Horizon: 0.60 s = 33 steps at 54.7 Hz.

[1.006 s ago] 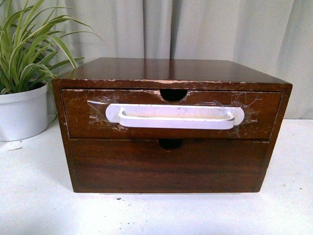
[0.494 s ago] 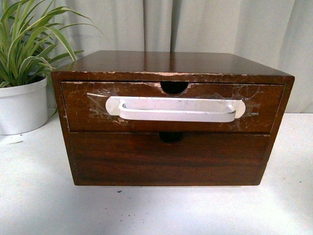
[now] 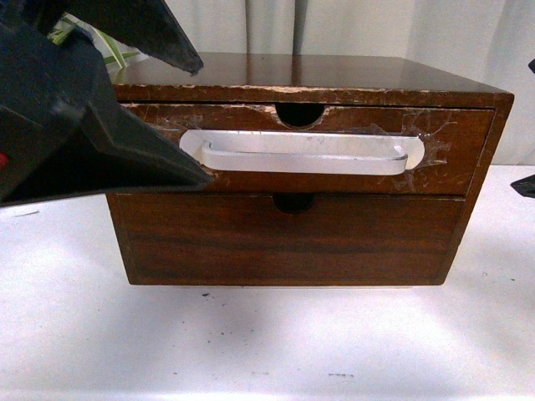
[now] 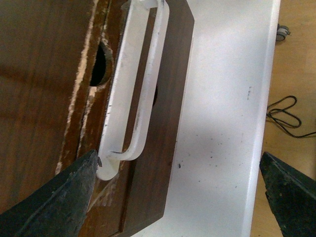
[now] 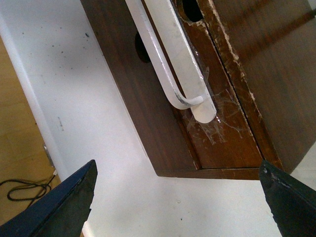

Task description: Open drawer

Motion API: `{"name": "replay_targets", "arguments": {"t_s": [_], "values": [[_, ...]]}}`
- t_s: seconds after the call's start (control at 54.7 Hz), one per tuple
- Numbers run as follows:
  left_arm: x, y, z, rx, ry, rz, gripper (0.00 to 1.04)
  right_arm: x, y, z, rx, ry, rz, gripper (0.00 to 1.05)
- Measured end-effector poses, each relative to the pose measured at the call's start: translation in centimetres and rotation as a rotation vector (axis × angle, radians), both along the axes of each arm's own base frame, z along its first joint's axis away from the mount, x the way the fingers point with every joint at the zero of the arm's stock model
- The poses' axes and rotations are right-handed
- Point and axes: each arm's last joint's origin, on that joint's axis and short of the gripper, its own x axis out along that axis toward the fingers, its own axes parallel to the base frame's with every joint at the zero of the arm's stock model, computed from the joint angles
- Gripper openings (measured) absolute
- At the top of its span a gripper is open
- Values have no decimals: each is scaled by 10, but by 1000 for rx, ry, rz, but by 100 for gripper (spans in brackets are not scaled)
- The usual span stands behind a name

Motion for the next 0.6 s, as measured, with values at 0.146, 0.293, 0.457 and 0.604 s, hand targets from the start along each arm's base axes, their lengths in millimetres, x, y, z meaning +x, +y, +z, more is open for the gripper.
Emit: {"name": "replay_targets", "arguments": {"t_s": [0.146, 0.293, 0.457, 0.604], "values": [[11, -8, -11, 9, 23, -10, 98, 6, 6, -5, -27, 14, 29, 96], [17, -12, -16, 16, 24, -5, 98, 11, 10, -12, -52, 30, 44, 96], [24, -17, -22, 22, 42, -7, 98, 13, 8, -15, -62, 37, 50, 96], [28, -21, -28, 31, 56, -9, 98, 13, 1, -16, -66, 45, 45, 96]]}}
